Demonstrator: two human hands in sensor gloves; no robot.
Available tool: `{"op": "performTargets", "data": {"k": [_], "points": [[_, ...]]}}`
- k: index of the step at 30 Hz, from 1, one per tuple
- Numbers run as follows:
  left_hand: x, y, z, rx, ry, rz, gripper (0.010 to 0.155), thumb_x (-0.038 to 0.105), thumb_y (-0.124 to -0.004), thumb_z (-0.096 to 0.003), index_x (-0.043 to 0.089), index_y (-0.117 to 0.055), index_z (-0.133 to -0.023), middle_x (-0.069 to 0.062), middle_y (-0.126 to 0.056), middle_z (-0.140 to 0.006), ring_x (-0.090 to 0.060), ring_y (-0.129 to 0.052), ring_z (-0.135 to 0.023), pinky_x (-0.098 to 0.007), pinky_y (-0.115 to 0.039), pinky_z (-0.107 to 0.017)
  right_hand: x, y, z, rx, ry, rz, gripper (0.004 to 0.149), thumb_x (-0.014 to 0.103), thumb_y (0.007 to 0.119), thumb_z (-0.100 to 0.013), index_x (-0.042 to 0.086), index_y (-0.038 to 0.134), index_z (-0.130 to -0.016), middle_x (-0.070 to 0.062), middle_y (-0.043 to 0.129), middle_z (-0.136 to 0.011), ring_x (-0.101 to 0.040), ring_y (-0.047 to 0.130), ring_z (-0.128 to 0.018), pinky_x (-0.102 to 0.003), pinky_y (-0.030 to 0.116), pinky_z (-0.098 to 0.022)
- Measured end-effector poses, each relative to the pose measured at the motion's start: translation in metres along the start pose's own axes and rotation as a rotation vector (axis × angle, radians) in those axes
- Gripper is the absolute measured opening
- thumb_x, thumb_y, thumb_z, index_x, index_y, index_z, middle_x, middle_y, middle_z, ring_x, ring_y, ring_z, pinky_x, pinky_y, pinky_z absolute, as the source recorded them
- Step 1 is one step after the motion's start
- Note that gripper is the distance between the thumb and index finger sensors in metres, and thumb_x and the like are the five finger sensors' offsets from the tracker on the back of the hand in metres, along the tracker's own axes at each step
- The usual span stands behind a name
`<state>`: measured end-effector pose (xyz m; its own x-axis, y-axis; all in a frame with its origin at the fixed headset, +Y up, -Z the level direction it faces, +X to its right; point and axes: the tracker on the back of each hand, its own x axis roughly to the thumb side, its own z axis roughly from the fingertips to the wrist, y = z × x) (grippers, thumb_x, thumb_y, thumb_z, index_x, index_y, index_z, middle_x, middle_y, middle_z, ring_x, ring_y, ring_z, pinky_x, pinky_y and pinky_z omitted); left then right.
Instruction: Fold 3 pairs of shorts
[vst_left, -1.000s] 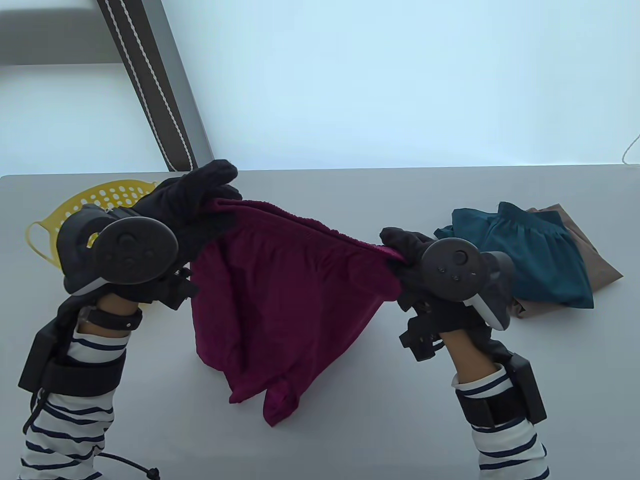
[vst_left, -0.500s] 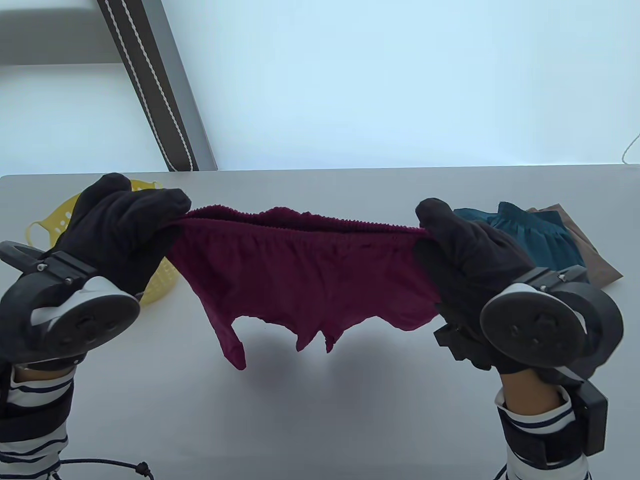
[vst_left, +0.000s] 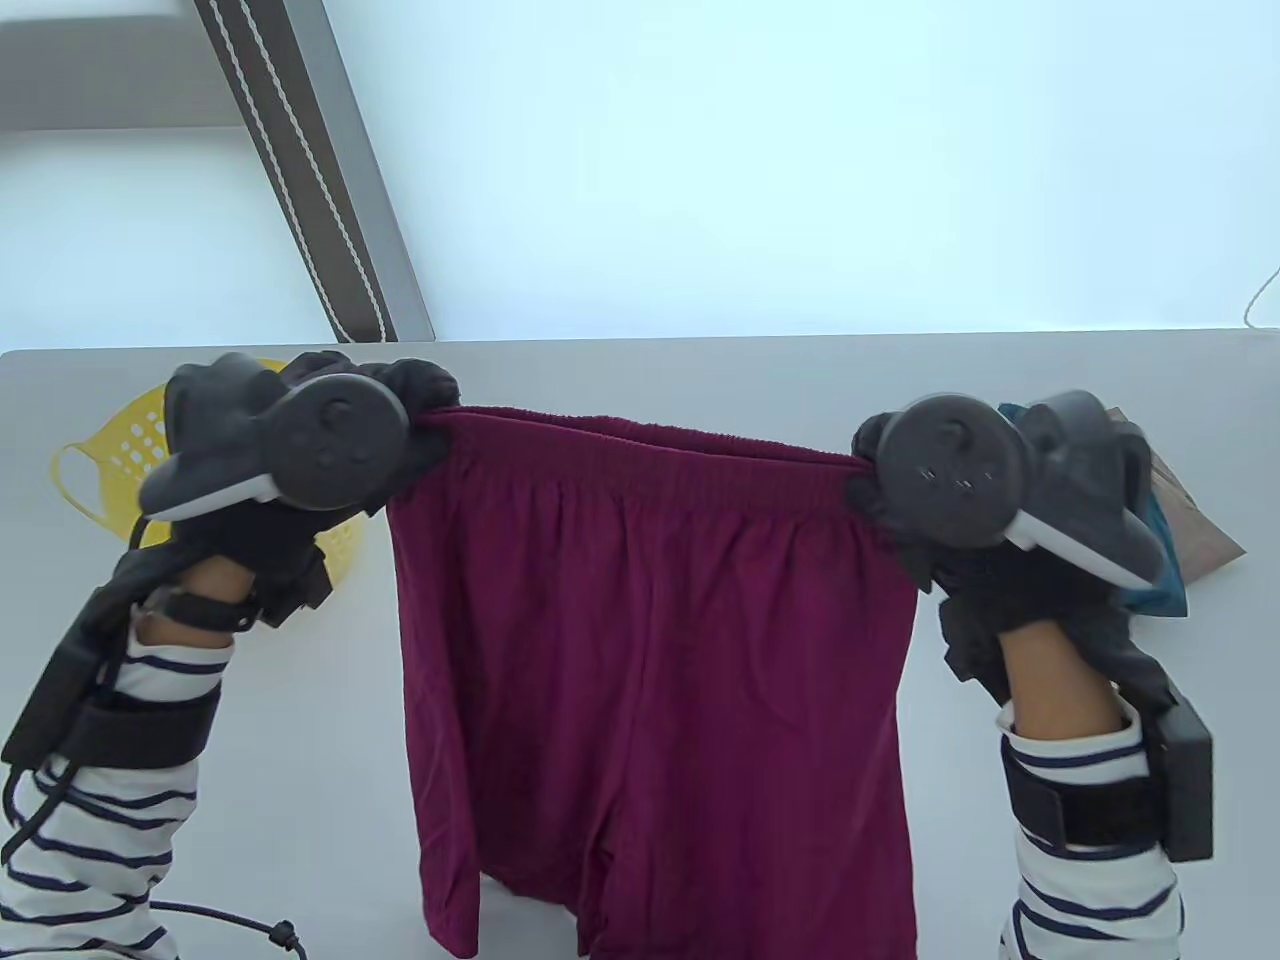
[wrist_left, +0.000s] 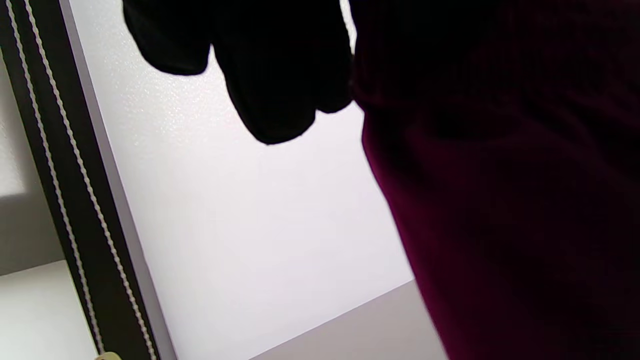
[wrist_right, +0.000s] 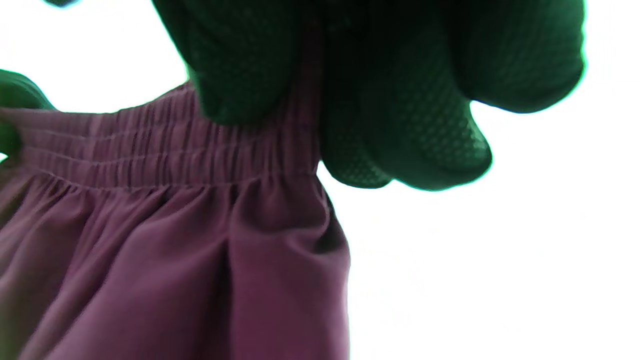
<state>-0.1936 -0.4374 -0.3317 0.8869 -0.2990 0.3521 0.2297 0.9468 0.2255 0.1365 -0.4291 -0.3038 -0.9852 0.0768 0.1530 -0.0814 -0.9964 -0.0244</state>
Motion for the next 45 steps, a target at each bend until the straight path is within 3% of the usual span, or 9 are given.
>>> {"op": "performTargets", "data": {"k": [2, 4, 6, 9, 13, 20, 26, 32, 45], "points": [[0.01, -0.008, -0.02, 0.065, 0.145, -0.228, 0.042, 0.051, -0.064, -0.0481, 0.034, -0.065, -0.087, 0.001, -0.081, -0.092, -0.021, -0.095, -0.079, -0.061, -0.069, -0.073, 0.001, 0.011, -0.023, -0.039, 0.126, 0.026, 0.046, 0.032, 0.075, -0.044, 0.005, 0.075, -0.08, -0.012, 0.097, -0.054, -0.011, 0.102, -0.019, -0.035, 0.087, -0.021], [0.009, 0.002, -0.028, 0.289, 0.348, -0.353, 0.043, 0.051, -0.059, -0.0469, 0.034, -0.06, -0.086, 0.011, -0.084, -0.076, -0.009, -0.098, -0.065, -0.057, -0.073, -0.072, 0.005, 0.008, -0.03, -0.295, 0.221, 0.006, 0.047, 0.032, 0.074, -0.043, 0.004, 0.072, -0.08, -0.013, 0.096, -0.056, -0.009, 0.103, -0.018, -0.032, 0.088, -0.019], [0.0, 0.019, -0.022, 0.57, 0.525, -0.258, 0.045, 0.051, -0.058, -0.0458, 0.033, -0.058, -0.087, 0.018, -0.087, -0.061, 0.0, -0.099, -0.05, -0.049, -0.079, -0.069, 0.008, 0.001, -0.02, -0.738, 0.262, -0.074, 0.047, 0.032, 0.074, -0.043, 0.008, 0.069, -0.082, -0.011, 0.094, -0.065, -0.01, 0.108, -0.03, -0.033, 0.091, -0.027], [-0.015, 0.034, -0.01, 0.702, 0.554, 0.025, 0.046, 0.049, -0.06, -0.0462, 0.03, -0.055, -0.088, 0.019, -0.088, -0.061, 0.0, -0.101, -0.05, -0.047, -0.08, -0.069, 0.009, -0.009, -0.014, -0.846, 0.138, -0.174, 0.047, 0.03, 0.074, -0.045, 0.015, 0.059, -0.087, -0.009, 0.085, -0.079, -0.011, 0.108, -0.052, -0.033, 0.092, -0.043], [-0.019, 0.018, 0.0, 0.689, 0.478, -0.044, 0.046, 0.049, -0.063, -0.0445, 0.031, -0.056, -0.086, 0.021, -0.09, -0.063, 0.002, -0.104, -0.051, -0.044, -0.082, -0.069, 0.003, 0.009, -0.021, -0.742, 0.037, -0.246, 0.046, 0.027, 0.075, -0.045, 0.02, 0.058, -0.087, -0.008, 0.081, -0.086, -0.014, 0.106, -0.063, -0.035, 0.09, -0.053], [-0.005, -0.07, 0.018, 0.43, 0.256, -0.091, 0.046, 0.05, -0.065, -0.0433, 0.033, -0.058, -0.085, 0.021, -0.091, -0.065, 0.001, -0.106, -0.053, -0.043, -0.082, -0.069, -0.008, 0.093, -0.037, -0.434, -0.115, -0.183, 0.045, 0.026, 0.077, -0.043, 0.018, 0.061, -0.085, -0.011, 0.082, -0.084, -0.019, 0.107, -0.063, -0.038, 0.09, -0.052], [0.039, -0.183, 0.047, -0.033, -0.05, -0.114, 0.048, 0.052, -0.063, -0.043, 0.036, -0.058, -0.088, 0.015, -0.091, -0.079, -0.007, -0.106, -0.067, -0.049, -0.078, -0.071, -0.011, 0.203, -0.035, 0.043, -0.209, -0.095, 0.049, 0.028, 0.074, -0.045, 0.012, 0.055, -0.087, -0.019, 0.078, -0.086, -0.035, 0.1, -0.068, -0.05, 0.083, -0.051], [0.081, -0.28, 0.072, -0.552, -0.282, -0.128, 0.072, 0.06, -0.052, -0.0412, 0.033, -0.038, -0.106, -0.006, -0.063, -0.116, -0.029, -0.09, -0.097, -0.058, -0.064, -0.076, -0.009, 0.316, -0.021, 0.602, -0.277, -0.088, 0.061, 0.034, 0.066, -0.049, 0.009, 0.037, -0.096, -0.025, 0.047, -0.101, -0.054, 0.053, -0.091, -0.062, 0.052, -0.062], [0.108, -0.281, 0.134, -0.58, -0.433, -0.222, 0.079, 0.065, -0.052, -0.0386, 0.027, -0.038, -0.106, -0.016, -0.052, -0.118, -0.04, -0.08, -0.102, -0.063, -0.06, -0.075, -0.012, 0.33, 0.032, 0.851, -0.401, -0.078, 0.07, 0.043, 0.066, -0.049, 0.011, 0.036, -0.103, -0.027, 0.022, -0.097, -0.052, 0.027, -0.087, -0.06, 0.045, -0.061]]}}
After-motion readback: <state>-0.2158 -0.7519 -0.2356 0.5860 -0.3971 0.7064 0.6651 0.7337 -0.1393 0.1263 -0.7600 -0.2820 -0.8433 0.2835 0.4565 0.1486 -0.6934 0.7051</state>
